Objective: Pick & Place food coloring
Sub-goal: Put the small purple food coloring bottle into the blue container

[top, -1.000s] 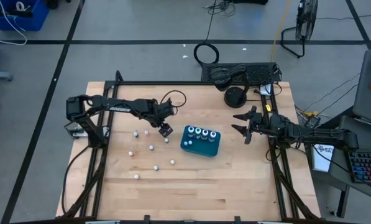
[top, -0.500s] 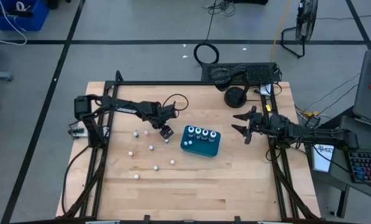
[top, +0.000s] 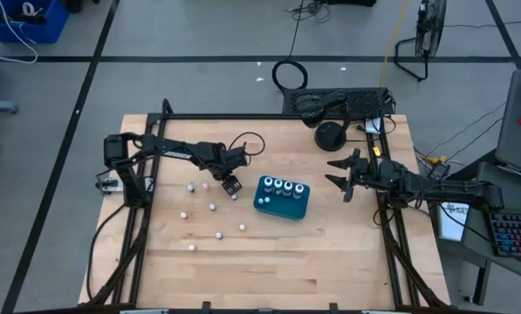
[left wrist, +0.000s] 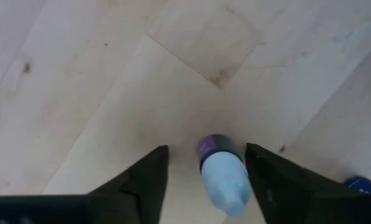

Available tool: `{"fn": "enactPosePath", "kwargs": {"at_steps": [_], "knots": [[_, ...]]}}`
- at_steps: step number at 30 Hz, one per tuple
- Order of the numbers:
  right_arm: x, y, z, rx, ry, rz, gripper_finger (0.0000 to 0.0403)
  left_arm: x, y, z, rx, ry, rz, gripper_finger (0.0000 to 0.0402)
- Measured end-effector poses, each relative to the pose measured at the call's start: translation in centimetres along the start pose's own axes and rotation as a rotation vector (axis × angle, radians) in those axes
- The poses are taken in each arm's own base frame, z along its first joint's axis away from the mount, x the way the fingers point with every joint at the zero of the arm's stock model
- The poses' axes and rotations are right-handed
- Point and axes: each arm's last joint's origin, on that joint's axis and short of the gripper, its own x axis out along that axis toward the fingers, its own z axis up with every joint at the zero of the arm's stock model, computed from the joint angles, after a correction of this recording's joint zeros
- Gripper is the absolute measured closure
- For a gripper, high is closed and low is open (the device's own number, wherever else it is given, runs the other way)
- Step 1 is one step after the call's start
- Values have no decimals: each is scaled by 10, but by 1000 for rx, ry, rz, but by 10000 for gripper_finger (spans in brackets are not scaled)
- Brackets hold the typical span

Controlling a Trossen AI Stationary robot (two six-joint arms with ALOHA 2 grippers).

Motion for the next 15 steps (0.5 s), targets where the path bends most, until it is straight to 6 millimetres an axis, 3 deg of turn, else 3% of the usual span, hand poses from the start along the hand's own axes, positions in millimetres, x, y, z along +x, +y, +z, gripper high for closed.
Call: {"fn": "enactPosePath", "kwargs": {"at_steps": [8,15], "knots": [[0,0,0,0,0,0,179,0,0,0,28,-2,-6,334],[0,0,0,0,0,0,179,-9,-9,7,48,0,-80,338]]}}
